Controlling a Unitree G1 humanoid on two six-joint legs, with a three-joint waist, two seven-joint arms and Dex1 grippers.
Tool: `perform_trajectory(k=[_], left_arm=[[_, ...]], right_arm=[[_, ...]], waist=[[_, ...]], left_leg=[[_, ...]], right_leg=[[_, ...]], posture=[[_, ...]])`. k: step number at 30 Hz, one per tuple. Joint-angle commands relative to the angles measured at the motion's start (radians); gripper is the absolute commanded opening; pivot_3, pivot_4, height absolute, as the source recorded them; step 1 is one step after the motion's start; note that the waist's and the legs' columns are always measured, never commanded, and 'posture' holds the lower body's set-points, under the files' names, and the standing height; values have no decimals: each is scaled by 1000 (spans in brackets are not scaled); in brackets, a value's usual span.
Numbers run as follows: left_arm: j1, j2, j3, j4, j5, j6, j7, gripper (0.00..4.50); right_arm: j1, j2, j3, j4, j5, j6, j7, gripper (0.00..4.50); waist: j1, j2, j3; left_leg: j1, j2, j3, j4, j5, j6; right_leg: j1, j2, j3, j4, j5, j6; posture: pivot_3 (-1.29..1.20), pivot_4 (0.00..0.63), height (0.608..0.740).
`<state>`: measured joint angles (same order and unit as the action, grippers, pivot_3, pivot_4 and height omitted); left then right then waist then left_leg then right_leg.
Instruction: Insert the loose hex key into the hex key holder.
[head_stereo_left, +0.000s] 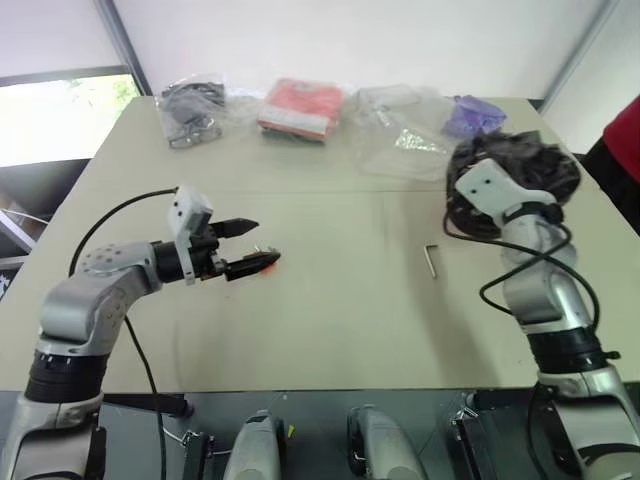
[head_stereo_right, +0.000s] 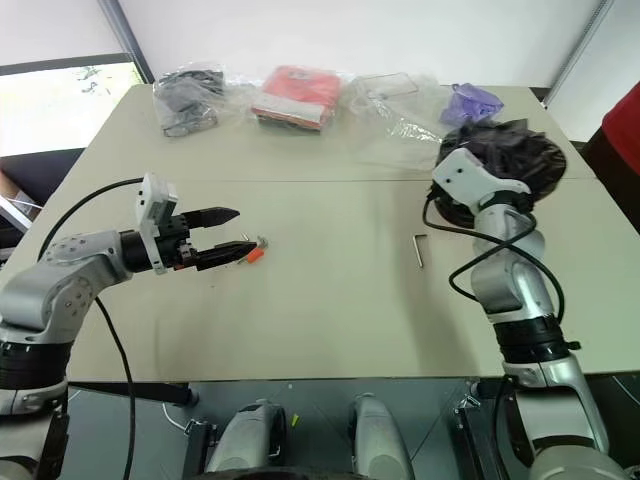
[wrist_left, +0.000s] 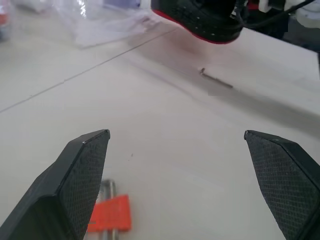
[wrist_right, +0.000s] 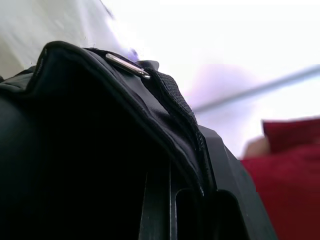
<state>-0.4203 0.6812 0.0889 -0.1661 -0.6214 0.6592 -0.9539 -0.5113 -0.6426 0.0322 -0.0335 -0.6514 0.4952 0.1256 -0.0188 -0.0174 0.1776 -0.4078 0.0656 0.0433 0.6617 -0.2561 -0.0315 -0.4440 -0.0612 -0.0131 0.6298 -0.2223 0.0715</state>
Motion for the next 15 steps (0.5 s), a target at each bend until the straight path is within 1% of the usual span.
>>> perform_trajectory(k=[1, 2, 3, 4, 10, 11, 15], left_arm=[[-27, -20, -16, 5, 7, -31, -13, 4500], [-32, -27, -23, 8, 11, -35, -15, 4500], [-37, -32, -29, 12, 15, -39, -15, 4500], [-40, -35, -31, 15, 15, -40, -16, 4500], [-32, -40, -31, 12, 17, -40, -17, 4500], [-30, -41, -32, 9, 17, -39, -16, 4500], [-25, -47, -33, 1, 18, -35, -11, 4500]], right_arm=[[10, -43, -26, -42, -42, 9, -9, 71], [18, -52, -22, -35, -47, 10, -6, 71], [21, -58, -19, -26, -48, 10, -4, 692], [22, -66, -15, -20, -53, 20, 4, 997], [42, -114, -4, -12, -83, 62, 66, 4316], [51, -136, 10, -20, -84, 89, 132, 4453], [78, -206, -11, -117, -72, 137, 272, 4453]], waist=[[-4, 0, 0], [-2, 0, 0], [-1, 0, 0], [-1, 0, 0], [2, 0, 0], [3, 0, 0], [8, 0, 0]], left_leg=[[0, 0, 0, 0, 0, 0], [1, 0, 0, 0, 0, 0], [1, 0, 0, 0, 0, 0], [1, 0, 0, 0, 0, 0], [0, 0, 2, 0, 0, 0], [0, 0, 2, 0, 0, 0], [0, 0, 3, 0, 0, 0]], right_leg=[[0, 1, 1, 0, 0, 0], [0, 1, 1, 0, 0, 0], [0, 1, 1, 0, 0, 0], [0, 1, 1, 0, 0, 0], [-1, 1, 3, 0, 0, 0], [-1, 0, 3, 0, 0, 0], [0, 0, 3, 0, 0, 0]], posture=[[0, 150, 739], [0, 150, 739], [0, 150, 739], [0, 150, 739], [0, 150, 739], [0, 150, 739], [0, 150, 739]])
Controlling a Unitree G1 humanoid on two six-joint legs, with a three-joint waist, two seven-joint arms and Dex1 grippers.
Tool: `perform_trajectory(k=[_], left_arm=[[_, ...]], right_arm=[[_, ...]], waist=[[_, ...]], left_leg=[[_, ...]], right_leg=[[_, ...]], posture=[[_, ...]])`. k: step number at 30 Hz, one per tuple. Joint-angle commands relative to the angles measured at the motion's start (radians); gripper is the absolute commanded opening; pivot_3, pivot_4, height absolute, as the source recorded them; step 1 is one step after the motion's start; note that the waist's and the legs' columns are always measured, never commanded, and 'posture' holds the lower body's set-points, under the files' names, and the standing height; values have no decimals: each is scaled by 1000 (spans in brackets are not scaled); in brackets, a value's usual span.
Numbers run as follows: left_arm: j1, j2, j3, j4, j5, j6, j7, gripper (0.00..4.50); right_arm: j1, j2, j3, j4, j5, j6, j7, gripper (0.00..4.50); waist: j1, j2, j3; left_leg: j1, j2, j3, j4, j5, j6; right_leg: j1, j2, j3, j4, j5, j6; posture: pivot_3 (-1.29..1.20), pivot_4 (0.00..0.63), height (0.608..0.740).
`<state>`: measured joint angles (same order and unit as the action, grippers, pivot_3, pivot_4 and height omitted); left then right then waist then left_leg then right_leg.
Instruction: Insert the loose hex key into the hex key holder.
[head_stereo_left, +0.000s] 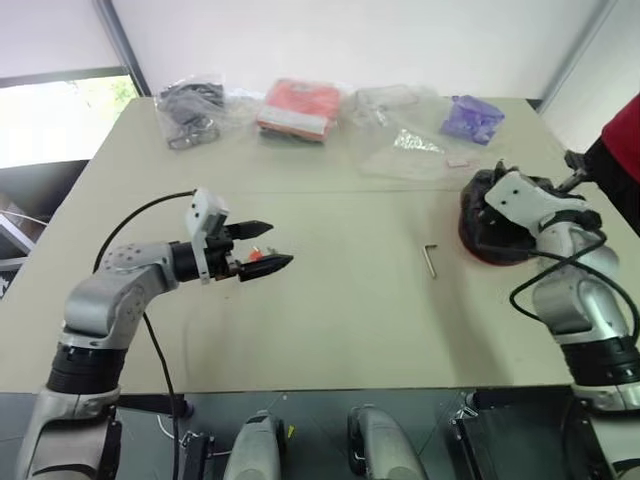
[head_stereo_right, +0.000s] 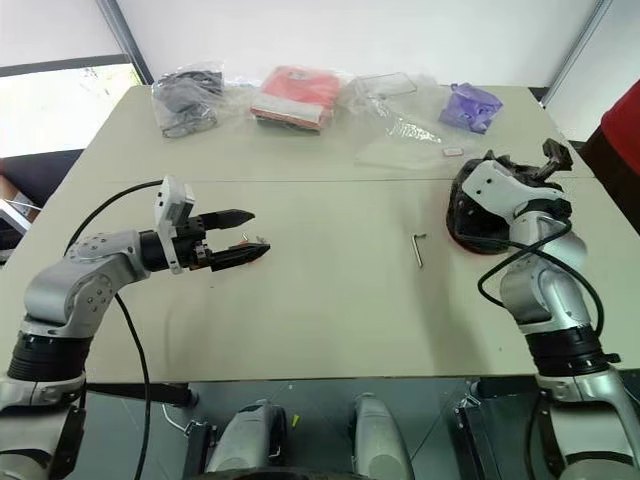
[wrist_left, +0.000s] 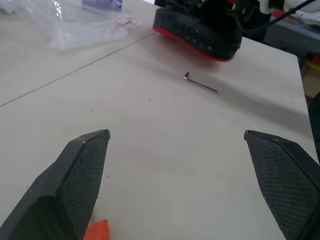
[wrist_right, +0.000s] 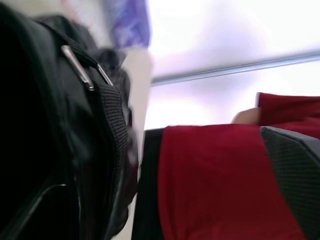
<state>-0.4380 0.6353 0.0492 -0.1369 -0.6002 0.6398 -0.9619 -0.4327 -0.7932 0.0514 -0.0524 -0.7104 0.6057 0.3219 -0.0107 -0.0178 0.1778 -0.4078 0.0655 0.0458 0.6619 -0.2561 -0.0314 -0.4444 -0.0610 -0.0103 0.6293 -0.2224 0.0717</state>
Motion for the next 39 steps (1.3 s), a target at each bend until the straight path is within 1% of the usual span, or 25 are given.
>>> perform_trajectory(k=[1, 2, 3, 5, 8, 10, 11, 12, 13, 15, 17, 18, 19, 20, 22, 23, 24, 25, 27, 28, 31, 32, 34, 37, 39], left_arm=[[-8, -3, 6, -28, -3, -16, -3, 4500], [-1, -6, 5, -29, -3, -17, -3, 4500], [6, -10, 2, -29, -1, -19, -3, 4500], [14, -17, -5, -30, 4, -25, -4, 4500], [12, -31, -15, -22, 10, -31, -1, 4500], [11, -38, -21, -17, 11, -35, -2, 4500], [10, -40, -24, -13, 13, -37, -3, 4500], [9, -44, -28, -10, 13, -38, -5, 4500], [8, -48, -31, -6, 16, -40, -5, 4500], [2, -63, -39, 4, 21, -45, -4, 4500], [-1, -74, -46, 10, 26, -52, -5, 4500], [-1, -78, -51, 8, 28, -54, -6, 4500], [-1, -81, -54, 8, 30, -56, -7, 4500], [-2, -82, -55, 8, 31, -58, -7, 4500], [1, -81, -49, 9, 30, -59, -3, 4500], [3, -81, -45, 9, 28, -59, -2, 4500], [6, -81, -44, 9, 28, -59, -1, 4500], [8, -83, -46, 9, 29, -60, 0, 4500], [13, -91, -55, 5, 29, -60, 2, 4500], [14, -94, -58, 3, 29, -60, 3, 4500], [9, -107, -69, -3, 32, -60, 11, 4500], [8, -111, -65, -8, 27, -54, 15, 4500], [5, -113, -59, -10, 23, -47, 19, 4500], [22, -106, -54, -19, 24, -44, 17, 4500], [32, -104, -52, -26, 23, -42, 24, 4500]], right_arm=[[1, -70, -32, -116, -15, 35, 102, 4453], [42, -123, -59, -181, 19, 77, 223, 4453], [83, -185, -99, -228, 29, 97, 305, 4453], [161, -284, -157, -284, 54, 131, 430, 4453], [303, -421, -309, -310, 87, 150, 586, 4453], [349, -437, -401, -399, 181, 206, 725, 4453], [350, -424, -431, -435, 233, 234, 768, 4453], [344, -405, -450, -451, 266, 254, 782, 4453], [350, -390, -464, -442, 281, 257, 773, 4453], [417, -417, -488, -333, 223, 159, 688, 4453], [383, -420, -481, -200, 195, 92, 538, 4453], [378, -431, -468, -161, 188, 59, 500, 4453], [381, -442, -459, -140, 193, 33, 491, 4453], [369, -438, -461, -149, 224, 47, 517, 4453], [369, -464, -492, -157, 265, 41, 574, 4453], [358, -481, -505, -133, 261, 27, 558, 4453], [347, -506, -506, -73, 236, -19, 493, 4453], [318, -514, -494, -17, 223, -60, 420, 4453], [204, -459, -435, 62, 231, -120, 264, 4453], [164, -437, -414, 84, 238, -136, 223, 4453], [39, -393, -309, 153, 189, -215, 73, 4453], [4, -393, -277, 175, 178, -243, 53, 4453], [-34, -402, -235, 213, 180, -280, 58, 4453], [60, -452, -168, 203, 230, -295, 270, 4453], [193, -494, -209, 147, 285, -264, 414, 4453]], waist=[[-1, 0, 0], [-1, 0, 0], [0, 1, 1], [3, 1, 1], [9, 1, 1], [6, 1, 1], [-3, 0, 1], [-7, 0, 1], [-9, -1, 2], [-5, -2, 2], [-2, -3, 3], [-2, -2, 3], [-2, -2, 3], [-2, -2, 3], [-3, -2, 3], [-4, -2, 3], [-4, -2, 3], [-4, -2, 3], [-6, -2, 3], [-7, -2, 3], [-10, -3, 3], [-10, -3, 3], [-8, -2, 4], [4, -2, 3], [17, -2, 3]], left_leg=[[0, 0, 0, 0, 0, 0], [0, 0, 0, 0, 0, 0], [0, 0, 0, 0, 0, 0], [0, 0, 0, 0, 0, 0], [0, 0, 0, 0, 0, 0], [0, -1, 1, 1, 0, 0], [0, 0, 2, 1, 0, 0], [1, 0, 1, 1, 0, 0], [2, 0, 2, 1, 0, 0], [4, 0, 1, 1, 0, 0], [4, -1, 1, 1, 0, 0], [2, -1, 1, 2, 0, 0], [1, -2, 1, 3, 0, 0], [1, -3, 2, 3, 0, 0], [1, -4, 2, 3, 0, 0], [1, -3, 2, 3, 0, 0], [1, -3, 2, 2, 0, 0], [1, -3, 2, 2, 0, 0], [1, -3, 2, 2, 0, 0], [1, -3, 3, 3, 0, 0], [2, -3, 2, 2, 0, 0], [2, -3, 2, 2, 0, 0], [1, -3, 2, 2, 0, 0], [1, -3, 2, 1, 0, 0], [0, -3, 1, 1, 0, 1]], right_leg=[[0, 0, 0, 0, 0, 0], [0, 0, 0, 0, 0, 0], [0, 0, 0, 0, 0, 0], [-1, 0, 0, 0, -1, 2], [0, 0, 0, -1, -2, 2], [0, -1, 1, -1, -1, 2], [0, -1, 1, -1, -1, 2], [1, -1, 1, 0, -1, 2], [1, 0, 2, 0, -1, 3], [2, 1, 2, 1, -2, 4], [3, 0, 2, 1, -2, 3], [2, 0, 2, 0, -1, 2], [2, -1, 4, 0, -1, 1], [2, -1, 5, 0, -1, 1], [2, -1, 6, 0, -1, 2], [2, -1, 6, 0, -1, 2], [2, -1, 6, 0, -1, 2], [1, -1, 6, 0, -1, 2], [1, -1, 6, 0, -1, 2], [1, -1, 7, 0, -1, 2], [2, 0, 7, 1, -1, 2], [2, 0, 7, 1, -1, 2], [1, 0, 7, 1, -1, 2], [1, 0, 7, 1, -2, 4], [1, 0, 7, 0, -2, 5]], posture=[[0, 150, 739], [0, 150, 739], [0, 150, 739], [0, 150, 739], [0, 150, 739], [0, 150, 739], [0, 150, 739], [0, 150, 739], [0, 150, 739], [0, 150, 739], [0, 150, 739], [0, 150, 739], [0, 150, 739], [0, 150, 739], [0, 150, 739], [0, 150, 739], [0, 150, 739], [0, 150, 739], [0, 150, 739], [0, 150, 739], [0, 150, 739], [0, 150, 739], [0, 150, 739], [0, 150, 739], [0, 150, 739]])
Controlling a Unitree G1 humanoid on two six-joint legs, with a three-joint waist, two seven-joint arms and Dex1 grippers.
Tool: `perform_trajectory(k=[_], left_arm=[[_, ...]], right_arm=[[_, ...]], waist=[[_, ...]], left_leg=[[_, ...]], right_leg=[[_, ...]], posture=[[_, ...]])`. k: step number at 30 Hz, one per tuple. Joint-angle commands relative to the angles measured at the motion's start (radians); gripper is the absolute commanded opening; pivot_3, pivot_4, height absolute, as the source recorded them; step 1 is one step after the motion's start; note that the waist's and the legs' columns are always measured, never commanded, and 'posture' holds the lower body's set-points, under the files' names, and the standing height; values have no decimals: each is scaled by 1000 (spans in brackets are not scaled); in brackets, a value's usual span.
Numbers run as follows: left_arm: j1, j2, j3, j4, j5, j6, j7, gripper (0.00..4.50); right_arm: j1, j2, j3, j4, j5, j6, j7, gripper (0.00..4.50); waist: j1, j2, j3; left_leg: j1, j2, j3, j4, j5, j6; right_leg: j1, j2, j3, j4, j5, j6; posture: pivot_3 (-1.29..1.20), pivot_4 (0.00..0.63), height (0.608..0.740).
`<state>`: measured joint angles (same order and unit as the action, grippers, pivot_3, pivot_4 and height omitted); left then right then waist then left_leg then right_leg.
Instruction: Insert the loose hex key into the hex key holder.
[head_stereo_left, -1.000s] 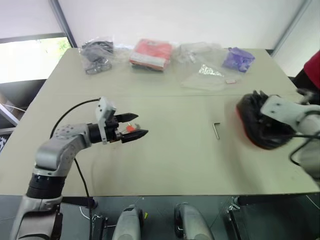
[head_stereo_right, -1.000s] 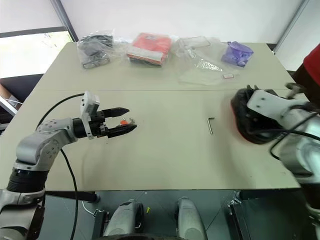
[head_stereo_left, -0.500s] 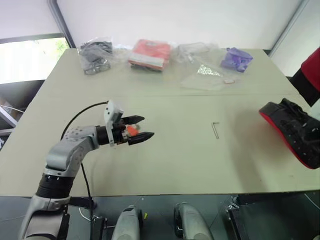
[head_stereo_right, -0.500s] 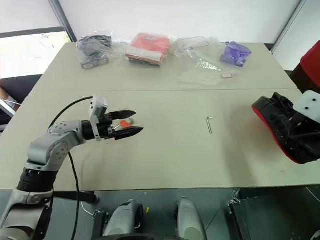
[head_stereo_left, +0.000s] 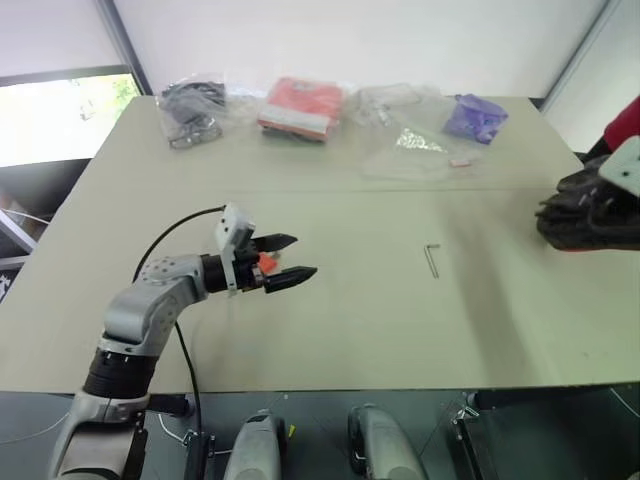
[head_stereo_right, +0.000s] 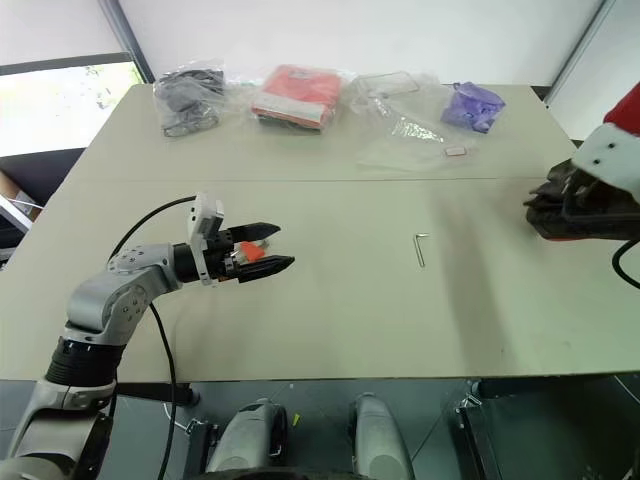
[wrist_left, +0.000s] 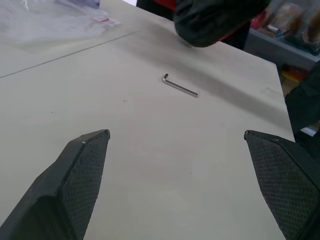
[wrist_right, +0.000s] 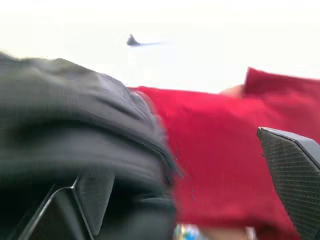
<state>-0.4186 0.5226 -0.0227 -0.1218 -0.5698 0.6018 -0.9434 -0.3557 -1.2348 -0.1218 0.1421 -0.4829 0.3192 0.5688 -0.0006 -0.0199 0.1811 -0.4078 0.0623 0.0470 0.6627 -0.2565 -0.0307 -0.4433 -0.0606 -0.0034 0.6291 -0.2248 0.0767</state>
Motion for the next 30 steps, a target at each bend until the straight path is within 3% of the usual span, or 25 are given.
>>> perform_trajectory(k=[1, 7, 13, 23, 27, 30], left_arm=[[16, 8, 21, -45, -10, -1, 8, 4500], [28, 8, 18, -53, -13, 2, 14, 4500], [8, -8, -1, -33, -2, -6, 12, 4500], [8, -4, 2, -30, -1, -5, 3, 4500], [8, -3, 3, -25, 0, -6, 1, 4500], [5, -3, 3, -22, 2, -6, 1, 4500]], right_arm=[[154, -65, -64, -61, 65, 34, 186, 4453], [384, -146, -257, -93, 60, 6, 288, 4453], [341, -129, -320, -86, 100, 8, 253, 4453], [409, -115, -470, -293, 204, 117, 494, 4453], [394, -97, -544, -417, 324, 226, 630, 4453], [374, -90, -547, -449, 354, 260, 629, 4453]], waist=[[9, 0, 0], [10, 0, 0], [-14, 1, 0], [-10, 1, 0], [-11, 1, 0], [-12, 1, 0]], left_leg=[[0, 0, 0, 0, -1, 1], [1, -2, 2, 3, -1, 1], [3, -2, 1, 3, -1, 1], [2, -1, 0, 3, -1, 1], [2, -1, 0, 3, -1, 1], [2, -1, 0, 3, -1, 1]], right_leg=[[0, 0, 0, -1, 0, 0], [2, -2, 2, -1, 1, 1], [3, -1, 2, 1, 1, 0], [2, 1, 3, 1, 1, 1], [3, 1, 3, 1, 1, 1], [3, 1, 3, 1, 1, 1]], posture=[[0, 150, 739], [0, 150, 739], [0, 150, 739], [0, 150, 739], [0, 150, 739], [0, 150, 739]])
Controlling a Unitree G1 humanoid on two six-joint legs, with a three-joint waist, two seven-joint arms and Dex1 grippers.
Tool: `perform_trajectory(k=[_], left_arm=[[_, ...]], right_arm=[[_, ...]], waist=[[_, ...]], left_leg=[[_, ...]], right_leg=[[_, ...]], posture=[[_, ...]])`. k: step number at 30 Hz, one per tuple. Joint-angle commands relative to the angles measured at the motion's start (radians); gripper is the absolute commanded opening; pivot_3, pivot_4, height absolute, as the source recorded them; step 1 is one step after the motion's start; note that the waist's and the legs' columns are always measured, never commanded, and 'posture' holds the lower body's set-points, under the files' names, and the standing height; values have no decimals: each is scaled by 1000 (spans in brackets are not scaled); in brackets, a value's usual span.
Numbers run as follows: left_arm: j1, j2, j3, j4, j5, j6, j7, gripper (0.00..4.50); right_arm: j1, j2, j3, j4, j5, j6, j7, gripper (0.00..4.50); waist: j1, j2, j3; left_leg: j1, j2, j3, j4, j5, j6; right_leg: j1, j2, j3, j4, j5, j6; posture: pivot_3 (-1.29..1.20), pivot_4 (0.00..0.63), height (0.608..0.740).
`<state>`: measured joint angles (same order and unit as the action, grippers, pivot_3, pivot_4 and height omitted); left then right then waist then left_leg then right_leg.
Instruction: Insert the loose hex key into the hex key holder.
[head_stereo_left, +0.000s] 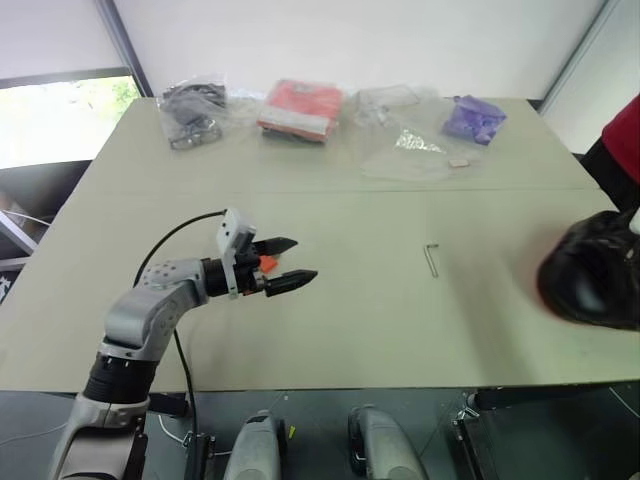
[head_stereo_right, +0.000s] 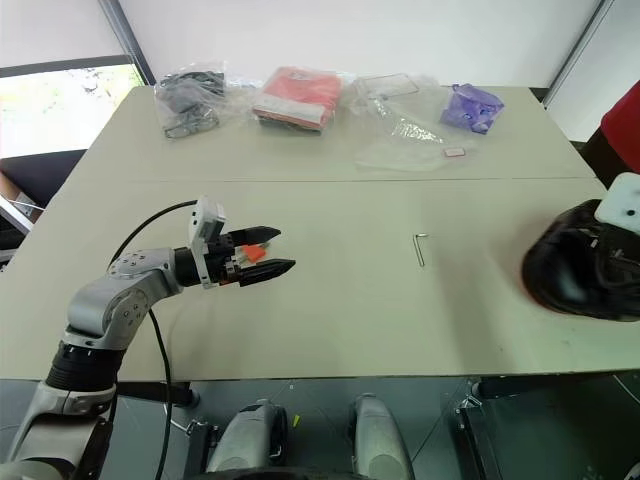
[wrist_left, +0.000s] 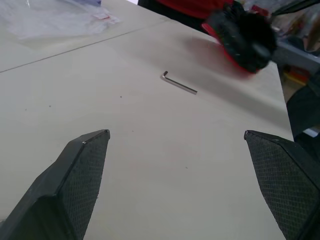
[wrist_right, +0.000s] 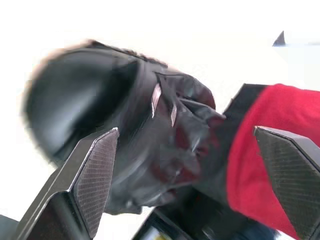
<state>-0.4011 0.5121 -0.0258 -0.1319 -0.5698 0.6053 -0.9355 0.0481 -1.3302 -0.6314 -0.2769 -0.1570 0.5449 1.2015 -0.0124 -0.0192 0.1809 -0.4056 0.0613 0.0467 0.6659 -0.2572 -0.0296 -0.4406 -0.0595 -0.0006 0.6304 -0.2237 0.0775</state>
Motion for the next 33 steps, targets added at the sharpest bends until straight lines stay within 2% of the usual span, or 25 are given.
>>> perform_trajectory(k=[1, 5, 7, 10, 13, 15, 18, 20, 24, 28, 33], left_arm=[[-14, 7, 5, -10, 2, -10, -8, 4500], [-21, 1, 0, -9, 3, -9, -6, 4500], [-21, 6, 11, -9, -1, -6, -3, 4500], [-22, 16, 34, 4, 1, -13, 4, 4500], [-41, 30, 51, 39, 32, -46, 22, 4500], [-62, 50, 73, 69, 47, -66, 31, 4500], [-86, 97, 107, 104, 47, -72, 13, 4500], [-91, 140, 115, 123, 54, -76, -16, 4500], [-75, 220, 121, 164, 88, -115, -72, 4500], [-59, 271, 119, 241, 158, -222, -95, 4500], [-76, 331, 115, 330, 196, -297, -176, 4500]], right_arm=[[-29, 7, -24, -20, 16, 25, -25, 4453], [-49, -6, 33, 56, -39, -1, -133, 4453], [-98, 12, 49, 15, 38, 43, -118, 4453], [-203, 101, 120, -124, 206, 143, -110, 4453], [-310, 249, 262, -246, 278, 265, -215, 4453], [-376, 389, 368, -304, 298, 342, -317, 4453], [-442, 614, 445, -344, 359, 414, -435, 4453], [-446, 695, 479, -352, 397, 417, -456, 4453], [-447, 734, 570, -335, 434, 368, -445, 4453], [-473, 753, 683, -262, 403, 283, -465, 4453], [-498, 858, 853, -161, 330, 188, -543, 4453]], waist=[[0, 0, 0], [3, 0, 0], [1, 0, 0], [-7, 0, 0], [-7, -2, 0], [-3, -3, 0], [-1, -3, 0], [4, -2, 0], [8, -2, 0], [1, -2, 0], [-2, -2, 0]], left_leg=[[0, 0, 0, 0, 0, 0], [0, 0, 0, 1, 0, 0], [0, -1, 0, 1, 0, 0], [0, 0, 0, 0, 0, 0], [1, 2, -2, 0, 0, 0], [1, 3, -3, 0, 0, 0], [-1, 2, -3, 0, 0, 0], [-2, 2, -3, 0, 0, 0], [-3, 2, -1, 0, 0, 0], [-2, 2, 0, 0, 0, 0], [-1, 3, -1, 0, 0, 0]], right_leg=[[0, 0, 0, 0, 0, 0], [0, -1, 0, 0, 0, 0], [0, -1, 0, 0, 0, 0], [0, 0, 0, 0, 0, 0], [0, 4, 0, 1, 0, -1], [0, 5, 0, 1, 1, -1], [-1, 4, 0, 1, 1, -2], [-2, 4, 0, 1, 1, -1], [-2, 2, 0, -1, 1, 0], [-2, 2, 0, 0, 1, -1], [-2, 4, 0, 2, 1, -2]], posture=[[0, 150, 739], [0, 150, 739], [0, 150, 739], [0, 150, 739], [0, 150, 739], [0, 150, 739], [0, 150, 739], [0, 150, 739], [0, 150, 739], [0, 150, 739], [0, 150, 739]])
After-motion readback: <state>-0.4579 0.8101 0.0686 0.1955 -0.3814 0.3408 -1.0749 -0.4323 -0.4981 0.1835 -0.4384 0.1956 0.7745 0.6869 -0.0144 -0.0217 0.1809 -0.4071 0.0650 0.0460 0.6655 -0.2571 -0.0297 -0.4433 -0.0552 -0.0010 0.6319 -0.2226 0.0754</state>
